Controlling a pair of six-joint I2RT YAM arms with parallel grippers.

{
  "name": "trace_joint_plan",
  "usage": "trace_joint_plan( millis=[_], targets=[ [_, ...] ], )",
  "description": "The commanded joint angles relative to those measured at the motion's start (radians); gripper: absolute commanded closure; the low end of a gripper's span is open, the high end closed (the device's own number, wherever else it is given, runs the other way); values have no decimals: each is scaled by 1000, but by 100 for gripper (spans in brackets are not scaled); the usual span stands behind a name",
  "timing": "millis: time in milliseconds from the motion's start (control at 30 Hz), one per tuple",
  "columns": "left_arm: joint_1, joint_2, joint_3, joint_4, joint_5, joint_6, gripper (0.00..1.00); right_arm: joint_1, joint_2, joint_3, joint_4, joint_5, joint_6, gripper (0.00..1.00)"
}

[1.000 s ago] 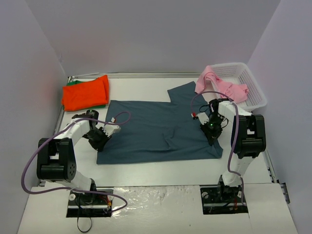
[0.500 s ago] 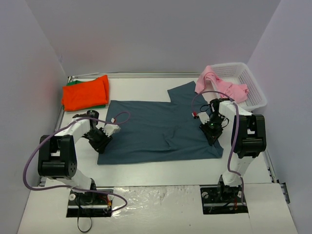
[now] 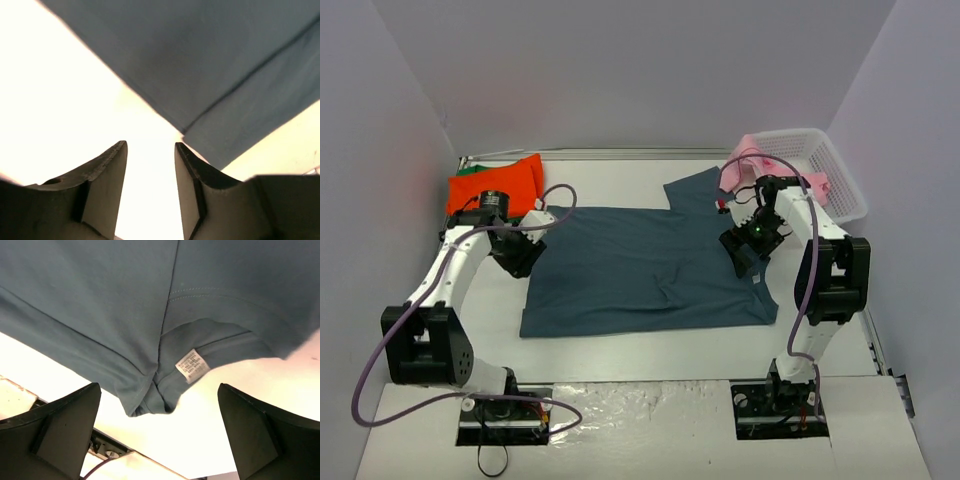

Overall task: Fold and stack the t-shirts
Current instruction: Fold the flattened tshirt in 1/3 of the way

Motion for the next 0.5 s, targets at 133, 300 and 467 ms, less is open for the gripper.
trace_joint_plan(
  millis=[133, 300, 467],
  targets=[
    [9, -119, 174, 88, -12, -240, 55, 4, -75, 215, -90, -108, 33, 0],
    [7, -92, 235, 247, -35, -416, 62, 13, -87, 355, 125, -79, 194, 0],
    [4, -26, 339, 268, -53, -442, 69, 68, -144, 481, 249, -91, 224, 0]
  ],
)
